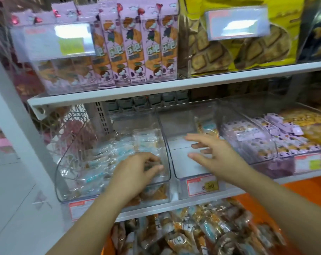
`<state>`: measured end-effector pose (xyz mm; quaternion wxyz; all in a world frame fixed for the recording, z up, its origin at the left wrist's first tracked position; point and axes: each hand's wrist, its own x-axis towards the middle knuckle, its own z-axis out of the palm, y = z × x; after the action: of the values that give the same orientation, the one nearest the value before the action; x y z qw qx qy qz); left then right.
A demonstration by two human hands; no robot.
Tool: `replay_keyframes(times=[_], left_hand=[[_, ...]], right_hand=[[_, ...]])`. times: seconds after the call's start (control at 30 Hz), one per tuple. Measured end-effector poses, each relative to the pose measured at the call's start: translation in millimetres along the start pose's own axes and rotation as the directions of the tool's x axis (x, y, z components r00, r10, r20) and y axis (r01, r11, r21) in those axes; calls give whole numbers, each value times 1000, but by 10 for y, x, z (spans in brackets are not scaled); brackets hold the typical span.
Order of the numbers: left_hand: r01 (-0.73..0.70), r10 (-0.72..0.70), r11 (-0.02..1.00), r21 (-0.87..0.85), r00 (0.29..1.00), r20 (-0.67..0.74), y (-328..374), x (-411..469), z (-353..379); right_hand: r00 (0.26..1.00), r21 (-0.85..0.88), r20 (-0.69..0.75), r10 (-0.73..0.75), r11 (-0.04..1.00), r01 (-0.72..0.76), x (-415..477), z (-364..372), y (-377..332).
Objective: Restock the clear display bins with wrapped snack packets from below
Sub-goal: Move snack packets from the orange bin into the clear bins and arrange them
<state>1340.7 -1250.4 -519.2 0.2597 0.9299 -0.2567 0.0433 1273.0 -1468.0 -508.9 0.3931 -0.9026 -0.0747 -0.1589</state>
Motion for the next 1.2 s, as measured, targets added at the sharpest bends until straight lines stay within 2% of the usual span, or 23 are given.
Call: replay_keyframes(times=[0.07,0.17,0.23,0.3,0.4,0.47,0.5,0.53,0.63,0.67,0.73,0.8,0.87,0.93,1.0,1.1,1.2], left_hand=[[-63,49,993,-104,990,-135,75,42,50],[-126,63,966,-226,961,-269,232,200,146],[-176,79,938,-300,948,-308,292,323,189],[-228,126,919,-323,943,-308,284,437,239],[-249,171,922,-295,949,-267,253,531,314],[-254,182,934,-251,944,-275,231,548,343],[-250,181,939,-236,943,-280,224,548,348],[-251,184,943,-219,940,-287,224,551,344],[-323,282,944,-68,898,-338,278,569,305],[-342,324,940,7,883,-341,326,576,284],[-338,352,936,99,896,-271,484,572,229],[-295,308,950,105,942,-132,666,572,215],[-273,279,958,91,959,-52,812,575,275],[-231,231,973,-12,973,-30,951,557,332],[-141,145,963,-231,989,0,1085,522,369],[-37,46,859,-511,999,5,1240,476,424],[54,-25,671,-740,998,49,1324,436,414]], right_hand=[[991,-132,-21,129,983,-131,81,-251,153],[920,-444,174,351,862,-245,192,-466,441],[817,-583,340,466,786,-205,263,-491,584],[721,-654,438,537,740,-154,366,-476,711],[633,-693,501,589,712,-114,530,-435,878],[610,-704,536,584,708,-59,588,-412,955],[620,-702,544,565,711,-33,600,-405,974],[662,-690,531,528,723,-24,602,-408,983],[879,-594,348,326,802,-62,603,-467,937],[928,-546,263,264,834,-83,606,-496,900],[971,-477,137,194,872,-107,592,-558,775],[984,-420,62,166,899,-125,537,-610,656],[990,-353,-14,142,925,-137,434,-663,559],[987,-280,-110,114,950,-140,302,-715,490],[978,-196,-181,103,971,-139,163,-737,452],[968,75,-207,139,989,-126,-22,-730,436],[979,412,-118,168,905,-106,-154,-746,347]])
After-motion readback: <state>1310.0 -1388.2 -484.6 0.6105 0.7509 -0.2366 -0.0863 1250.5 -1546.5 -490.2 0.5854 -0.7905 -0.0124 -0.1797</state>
